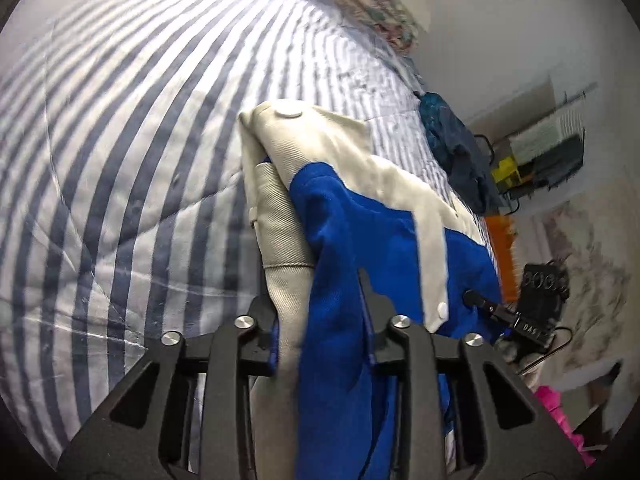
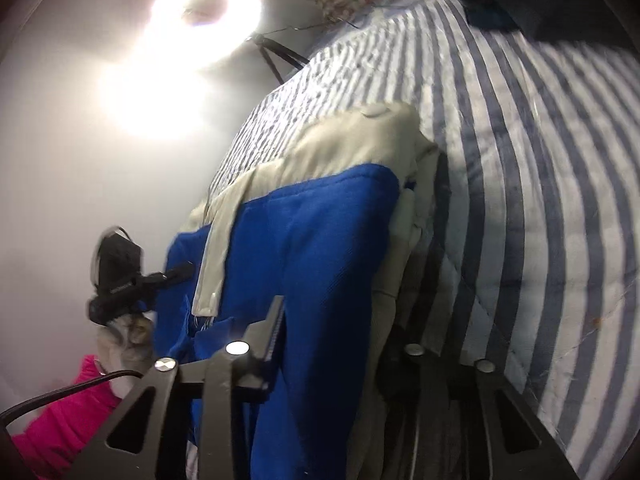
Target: Fold large clothes
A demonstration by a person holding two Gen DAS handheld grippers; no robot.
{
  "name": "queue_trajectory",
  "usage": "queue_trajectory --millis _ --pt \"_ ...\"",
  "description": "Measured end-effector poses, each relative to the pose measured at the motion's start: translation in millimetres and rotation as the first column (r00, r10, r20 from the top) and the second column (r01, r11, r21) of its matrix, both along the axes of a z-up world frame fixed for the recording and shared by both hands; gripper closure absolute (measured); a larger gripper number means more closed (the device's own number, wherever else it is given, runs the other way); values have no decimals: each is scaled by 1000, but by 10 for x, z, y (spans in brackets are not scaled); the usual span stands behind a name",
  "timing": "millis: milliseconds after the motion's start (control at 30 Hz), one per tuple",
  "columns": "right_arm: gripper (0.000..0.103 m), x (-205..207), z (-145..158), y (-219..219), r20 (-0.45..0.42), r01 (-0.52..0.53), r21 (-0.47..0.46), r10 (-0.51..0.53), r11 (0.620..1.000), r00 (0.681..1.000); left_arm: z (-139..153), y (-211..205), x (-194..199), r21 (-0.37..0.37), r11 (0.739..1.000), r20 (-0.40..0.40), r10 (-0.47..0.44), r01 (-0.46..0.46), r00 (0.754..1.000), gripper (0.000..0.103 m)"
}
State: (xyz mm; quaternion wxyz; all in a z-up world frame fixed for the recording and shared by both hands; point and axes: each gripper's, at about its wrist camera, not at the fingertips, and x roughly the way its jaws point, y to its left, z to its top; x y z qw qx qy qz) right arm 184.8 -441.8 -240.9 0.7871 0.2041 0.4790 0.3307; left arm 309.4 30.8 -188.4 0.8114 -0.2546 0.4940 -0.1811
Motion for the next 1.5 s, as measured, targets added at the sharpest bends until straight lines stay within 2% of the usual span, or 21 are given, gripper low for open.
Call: queue_trajectory --millis 100,267,467,700,833,1100,1300,1500 --pt "78 -81 202 59 48 -2 -41 4 999 999 201 -111 -40 11 1000 45 -20 19 999 78" --pt "80 -195 538 60 132 5 -107 10 994 991 471 -350 -36 7 998 104 -59 59 993 79" --pt "80 -154 864 -297 187 59 -146 -32 988 982 708 -804 196 -5 992 144 -125 127 982 79" --pt "80 53 1231 -935 267 157 -180 -105 971 958 1033 -1633 784 -15 978 219 -200 208 955 79" --pt "81 343 1405 -1333 307 217 -196 -151 956 940 1181 -2164 1212 -14 968 256 -237 249 937 79" --pt "81 1075 1587 -2038 388 334 -213 -234 918 891 1259 -3106 2251 -13 960 320 -261 279 911 79" --pt "81 1731 1546 -2396 411 402 -214 -292 890 864 1113 -3625 2936 -15 963 326 -249 268 912 79" --pt "81 2252 1389 -2457 416 416 -231 -297 879 859 909 -3836 3428 -18 971 321 -220 238 921 79"
